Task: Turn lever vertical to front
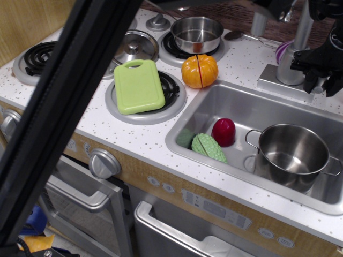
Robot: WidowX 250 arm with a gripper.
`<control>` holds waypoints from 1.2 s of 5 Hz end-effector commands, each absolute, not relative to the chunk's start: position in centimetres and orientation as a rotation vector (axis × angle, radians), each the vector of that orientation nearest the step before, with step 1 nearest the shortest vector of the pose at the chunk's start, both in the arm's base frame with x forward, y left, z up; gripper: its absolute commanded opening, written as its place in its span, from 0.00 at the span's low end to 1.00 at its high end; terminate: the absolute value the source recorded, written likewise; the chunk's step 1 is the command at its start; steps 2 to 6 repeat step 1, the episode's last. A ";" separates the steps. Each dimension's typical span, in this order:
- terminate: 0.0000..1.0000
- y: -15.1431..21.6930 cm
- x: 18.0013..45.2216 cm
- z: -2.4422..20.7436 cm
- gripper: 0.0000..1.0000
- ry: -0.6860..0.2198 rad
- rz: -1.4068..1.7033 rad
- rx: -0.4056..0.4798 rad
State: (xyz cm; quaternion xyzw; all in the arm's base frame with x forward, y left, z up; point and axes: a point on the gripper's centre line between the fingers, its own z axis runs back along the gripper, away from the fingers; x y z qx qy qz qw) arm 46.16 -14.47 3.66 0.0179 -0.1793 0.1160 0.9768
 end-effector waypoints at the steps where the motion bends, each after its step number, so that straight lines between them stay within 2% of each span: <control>1: 1.00 -14.2 46.5 5.0 0.00 -0.403 0.251 0.007; 6: 1.00 -14.2 46.5 5.0 0.00 -0.403 0.251 0.007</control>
